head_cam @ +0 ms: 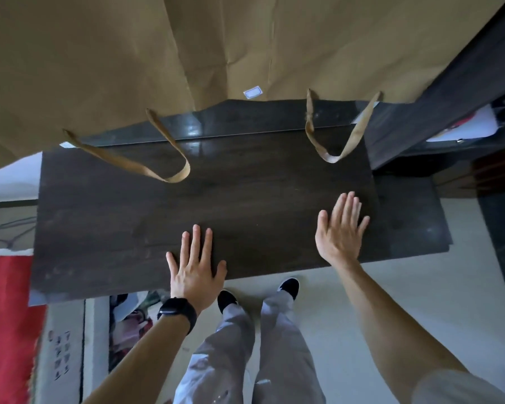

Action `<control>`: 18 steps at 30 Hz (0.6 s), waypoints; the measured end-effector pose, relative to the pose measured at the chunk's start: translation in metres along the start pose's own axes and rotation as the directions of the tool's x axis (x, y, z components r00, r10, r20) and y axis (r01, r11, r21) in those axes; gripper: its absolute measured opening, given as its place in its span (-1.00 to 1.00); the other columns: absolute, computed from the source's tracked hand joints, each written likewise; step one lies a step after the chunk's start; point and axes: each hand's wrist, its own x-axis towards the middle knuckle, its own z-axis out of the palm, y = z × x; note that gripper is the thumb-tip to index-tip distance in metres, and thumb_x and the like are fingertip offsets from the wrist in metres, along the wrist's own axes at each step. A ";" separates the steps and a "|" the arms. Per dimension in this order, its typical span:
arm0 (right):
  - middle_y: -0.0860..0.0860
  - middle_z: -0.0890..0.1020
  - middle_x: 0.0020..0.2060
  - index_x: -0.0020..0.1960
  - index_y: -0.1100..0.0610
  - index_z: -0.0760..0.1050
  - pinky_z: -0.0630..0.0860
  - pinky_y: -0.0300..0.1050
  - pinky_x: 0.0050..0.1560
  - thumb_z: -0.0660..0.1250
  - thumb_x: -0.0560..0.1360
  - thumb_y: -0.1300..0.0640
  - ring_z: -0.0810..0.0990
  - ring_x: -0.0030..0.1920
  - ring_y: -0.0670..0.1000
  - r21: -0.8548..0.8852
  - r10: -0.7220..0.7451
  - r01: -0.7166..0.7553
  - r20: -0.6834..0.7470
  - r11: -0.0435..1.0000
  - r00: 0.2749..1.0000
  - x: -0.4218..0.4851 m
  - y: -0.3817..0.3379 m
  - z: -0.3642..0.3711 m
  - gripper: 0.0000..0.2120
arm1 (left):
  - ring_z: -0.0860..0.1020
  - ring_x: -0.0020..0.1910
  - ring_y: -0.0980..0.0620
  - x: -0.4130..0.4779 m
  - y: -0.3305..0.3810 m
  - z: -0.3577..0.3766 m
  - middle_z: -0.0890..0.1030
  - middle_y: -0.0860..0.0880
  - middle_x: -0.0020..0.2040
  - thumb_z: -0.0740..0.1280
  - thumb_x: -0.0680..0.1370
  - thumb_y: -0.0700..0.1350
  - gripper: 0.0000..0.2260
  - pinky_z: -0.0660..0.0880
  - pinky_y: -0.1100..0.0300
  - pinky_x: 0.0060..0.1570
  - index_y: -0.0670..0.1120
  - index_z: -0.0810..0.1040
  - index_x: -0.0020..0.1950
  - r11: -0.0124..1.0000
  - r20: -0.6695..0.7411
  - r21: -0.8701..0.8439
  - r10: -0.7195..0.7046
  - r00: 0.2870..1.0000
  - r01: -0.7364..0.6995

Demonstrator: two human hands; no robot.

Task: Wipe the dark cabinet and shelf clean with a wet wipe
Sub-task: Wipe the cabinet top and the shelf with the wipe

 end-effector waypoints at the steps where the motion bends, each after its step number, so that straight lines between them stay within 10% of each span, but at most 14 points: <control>1: 0.12 -0.03 0.61 0.61 0.19 -0.10 -0.04 0.29 0.55 -0.26 0.63 -0.21 -0.07 0.61 0.09 0.018 0.039 -0.039 -0.009 0.999 0.999 0.000 0.002 -0.002 -0.31 | -0.30 0.57 -0.03 0.000 0.004 -0.001 -0.29 0.05 0.61 0.04 0.62 0.22 -0.33 -0.16 -0.28 0.50 0.09 -0.20 0.62 1.000 -0.001 -0.011 -0.008 1.000 0.008; 11: 0.04 -0.02 0.62 0.62 0.13 -0.07 -0.03 0.20 0.57 -0.18 0.67 -0.15 -0.11 0.61 0.02 0.040 -0.520 0.518 0.038 0.854 0.854 -0.063 -0.099 0.028 -0.39 | -0.29 0.58 -0.01 -0.001 0.008 0.004 -0.28 0.04 0.60 0.08 0.62 0.20 -0.33 -0.15 -0.24 0.51 0.05 -0.15 0.63 1.000 -0.043 -0.009 -0.026 0.999 0.026; 18: 0.07 -0.07 0.61 0.61 0.13 -0.16 -0.04 0.25 0.56 -0.25 0.64 -0.20 -0.08 0.61 0.07 0.030 0.014 -0.013 -0.009 0.999 1.000 -0.030 0.002 0.007 -0.36 | -0.30 0.58 0.01 0.001 -0.001 0.005 -0.31 0.09 0.59 0.03 0.62 0.26 -0.33 -0.16 -0.22 0.51 0.11 -0.21 0.61 1.000 -0.020 -0.022 -0.001 1.000 0.000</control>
